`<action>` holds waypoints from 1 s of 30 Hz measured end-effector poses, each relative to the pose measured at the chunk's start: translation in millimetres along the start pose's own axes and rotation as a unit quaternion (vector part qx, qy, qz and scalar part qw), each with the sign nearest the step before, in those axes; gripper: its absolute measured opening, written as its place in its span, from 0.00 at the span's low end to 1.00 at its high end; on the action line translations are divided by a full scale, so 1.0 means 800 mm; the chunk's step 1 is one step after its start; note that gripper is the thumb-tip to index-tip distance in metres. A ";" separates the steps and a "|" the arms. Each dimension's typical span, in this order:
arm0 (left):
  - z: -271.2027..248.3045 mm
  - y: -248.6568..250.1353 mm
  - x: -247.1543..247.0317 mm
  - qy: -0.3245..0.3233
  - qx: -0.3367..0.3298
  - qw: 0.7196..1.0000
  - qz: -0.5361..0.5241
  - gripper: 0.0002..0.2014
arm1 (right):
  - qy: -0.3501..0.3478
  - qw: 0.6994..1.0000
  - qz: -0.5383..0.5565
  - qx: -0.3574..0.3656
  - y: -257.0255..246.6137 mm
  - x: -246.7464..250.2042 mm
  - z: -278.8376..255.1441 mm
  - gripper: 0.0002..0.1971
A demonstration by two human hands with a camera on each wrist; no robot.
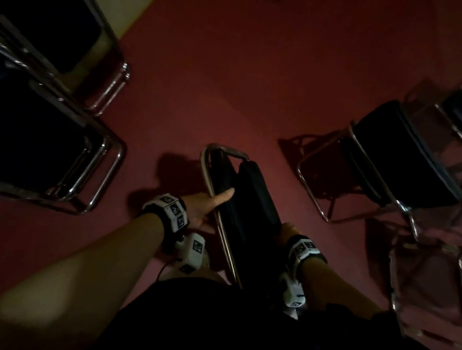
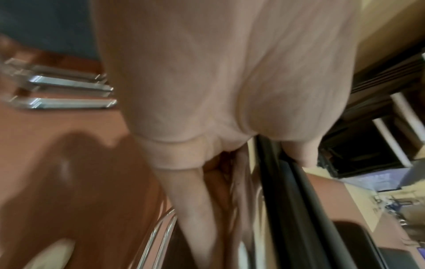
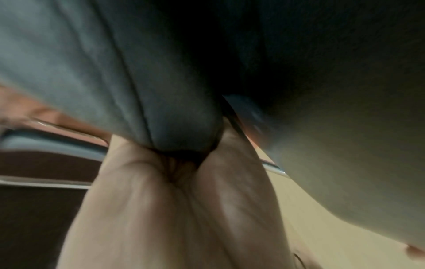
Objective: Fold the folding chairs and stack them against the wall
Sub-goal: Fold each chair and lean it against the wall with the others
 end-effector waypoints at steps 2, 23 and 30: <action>-0.015 0.018 0.016 0.012 -0.032 0.999 -0.002 0.39 | 0.014 0.999 -0.031 0.002 -0.034 0.021 -0.001 0.25; 0.023 0.310 0.293 0.198 -0.101 0.971 0.090 0.59 | -0.053 0.985 -0.064 0.150 -0.366 0.238 0.155 0.22; -0.018 0.380 0.342 0.169 -0.041 0.965 0.197 0.39 | -0.164 0.976 -0.093 0.109 -0.425 0.245 0.190 0.16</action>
Point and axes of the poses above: each hand's wrist, its own z-axis towards the middle knuckle, its own x-axis out of the back of the hand, y = z × x, the point moved 2 cm from there along z, towards the middle knuckle, and after that the axes turned 12 degrees about -y, right-handed, at the moved point
